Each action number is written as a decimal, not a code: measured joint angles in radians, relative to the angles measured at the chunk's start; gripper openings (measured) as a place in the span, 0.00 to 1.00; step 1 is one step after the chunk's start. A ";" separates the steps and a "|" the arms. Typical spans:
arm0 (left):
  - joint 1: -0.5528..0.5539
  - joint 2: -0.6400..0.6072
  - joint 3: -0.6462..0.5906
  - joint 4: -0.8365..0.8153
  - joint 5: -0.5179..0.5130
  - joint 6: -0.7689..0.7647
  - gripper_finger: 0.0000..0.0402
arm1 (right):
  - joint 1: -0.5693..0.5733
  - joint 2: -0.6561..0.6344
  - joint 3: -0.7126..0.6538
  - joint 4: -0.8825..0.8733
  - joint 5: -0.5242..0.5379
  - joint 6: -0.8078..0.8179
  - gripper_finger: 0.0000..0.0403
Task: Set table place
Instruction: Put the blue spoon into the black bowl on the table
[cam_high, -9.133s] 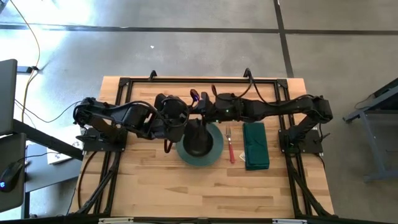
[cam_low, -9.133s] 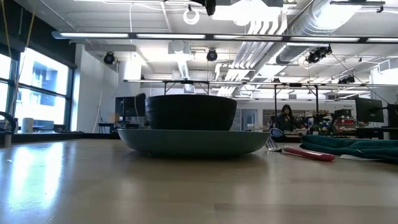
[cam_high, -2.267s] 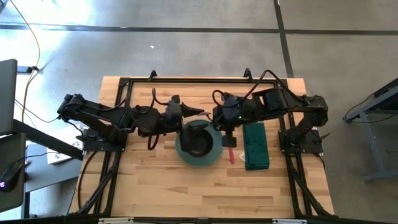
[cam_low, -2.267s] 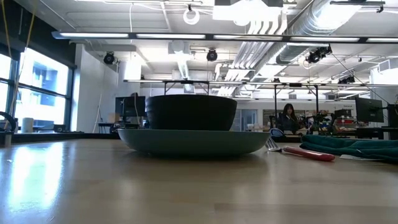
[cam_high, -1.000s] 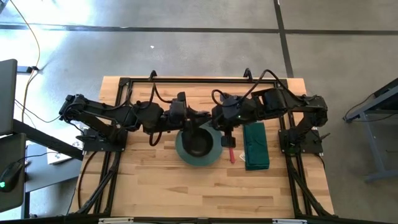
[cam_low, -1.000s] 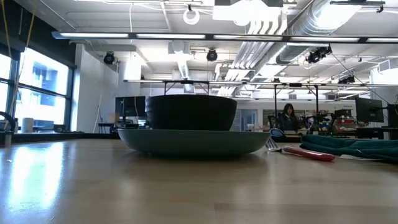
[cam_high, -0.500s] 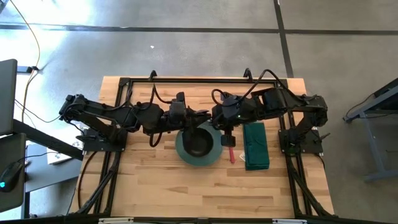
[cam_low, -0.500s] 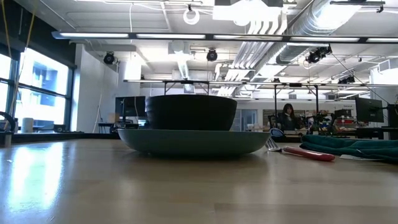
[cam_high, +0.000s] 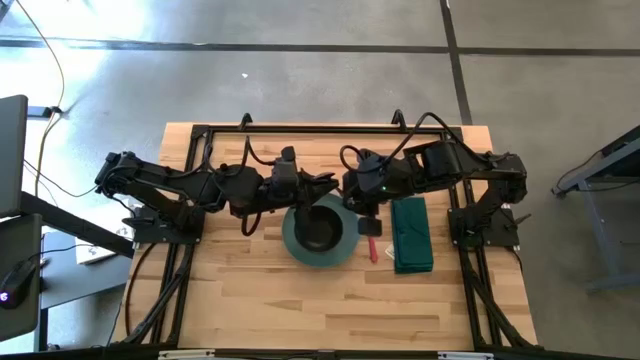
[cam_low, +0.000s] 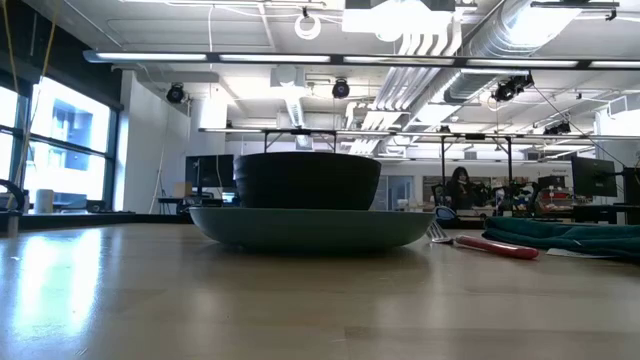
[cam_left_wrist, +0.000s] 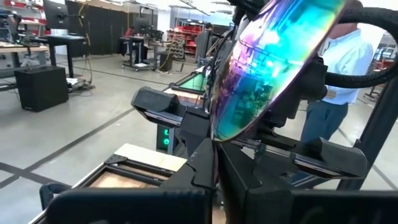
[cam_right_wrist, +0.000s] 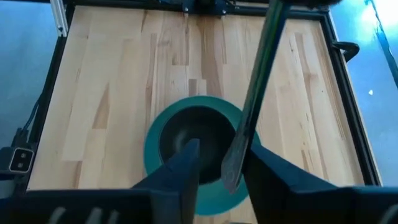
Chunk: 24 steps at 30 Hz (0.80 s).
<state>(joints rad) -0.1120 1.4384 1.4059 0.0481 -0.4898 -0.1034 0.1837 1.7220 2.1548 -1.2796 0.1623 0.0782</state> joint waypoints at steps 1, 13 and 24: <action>0.000 0.000 0.000 0.000 -0.001 0.001 0.00 | 0.000 -0.002 0.000 -0.004 0.002 0.000 0.29; 0.002 0.000 0.001 -0.006 -0.034 -0.007 0.00 | -0.008 -0.014 0.077 -0.220 0.179 0.107 0.39; 0.001 -0.001 0.001 0.062 0.007 -0.008 0.00 | 0.044 -0.025 0.011 -0.235 0.433 0.238 0.39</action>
<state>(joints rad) -0.1112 1.4376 1.4067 0.1104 -0.4831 -0.1115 0.2273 1.6972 2.1656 -1.5145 0.5951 0.3164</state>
